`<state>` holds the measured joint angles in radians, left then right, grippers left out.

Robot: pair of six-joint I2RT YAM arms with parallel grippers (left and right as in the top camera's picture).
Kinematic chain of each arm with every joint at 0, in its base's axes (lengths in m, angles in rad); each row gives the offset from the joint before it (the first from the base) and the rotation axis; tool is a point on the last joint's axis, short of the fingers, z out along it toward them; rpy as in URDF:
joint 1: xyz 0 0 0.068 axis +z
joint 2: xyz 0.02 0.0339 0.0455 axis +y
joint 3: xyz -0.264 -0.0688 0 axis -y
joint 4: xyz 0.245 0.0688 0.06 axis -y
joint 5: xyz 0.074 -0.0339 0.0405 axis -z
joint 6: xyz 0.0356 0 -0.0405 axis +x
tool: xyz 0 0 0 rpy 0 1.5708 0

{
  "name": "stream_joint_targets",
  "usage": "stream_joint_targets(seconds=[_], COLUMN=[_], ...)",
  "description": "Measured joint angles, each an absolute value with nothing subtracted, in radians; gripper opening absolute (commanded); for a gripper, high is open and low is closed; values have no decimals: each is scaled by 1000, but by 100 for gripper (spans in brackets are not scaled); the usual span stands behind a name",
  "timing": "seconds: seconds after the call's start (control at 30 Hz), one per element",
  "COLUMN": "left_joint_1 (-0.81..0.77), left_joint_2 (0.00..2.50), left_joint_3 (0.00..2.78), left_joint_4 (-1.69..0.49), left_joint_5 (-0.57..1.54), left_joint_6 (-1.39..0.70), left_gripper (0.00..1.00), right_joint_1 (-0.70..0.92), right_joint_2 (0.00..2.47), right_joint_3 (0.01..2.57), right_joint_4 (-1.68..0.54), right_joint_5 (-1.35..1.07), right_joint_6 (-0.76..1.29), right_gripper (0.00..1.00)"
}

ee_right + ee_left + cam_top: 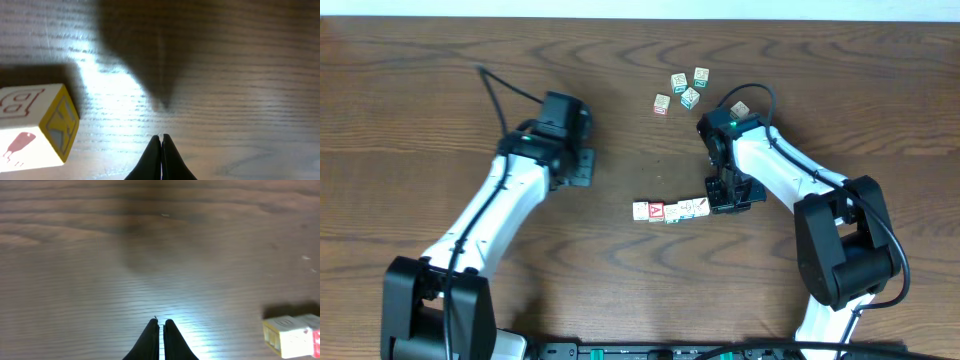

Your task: Lift 5 blocks

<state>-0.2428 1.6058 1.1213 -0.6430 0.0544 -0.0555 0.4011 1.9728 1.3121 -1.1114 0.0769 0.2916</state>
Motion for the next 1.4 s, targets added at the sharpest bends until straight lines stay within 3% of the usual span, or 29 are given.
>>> stream_joint_targets(seconds=[0.3, 0.53, 0.9, 1.4], left_joint_1=[-74, 25, 31, 31], left_joint_2=[1452, 1380, 1383, 1383], left_joint_3=[1121, 1121, 1121, 1121], left_joint_4=[-627, -643, -655, -654], left_joint_5=[72, 73, 103, 106], left_joint_6=[-43, -33, -33, -33], left_gripper=[7, 7, 7, 7], right_joint_1=[427, 533, 678, 693], right_joint_2=[1936, 1863, 1856, 1856], right_joint_3=[1312, 1312, 1296, 1190], right_joint_4=[-1106, -1171, -986, -918], right_joint_5=[-58, -112, -135, -84], right_joint_6=[260, 286, 307, 319], right_gripper=[1, 1, 1, 1])
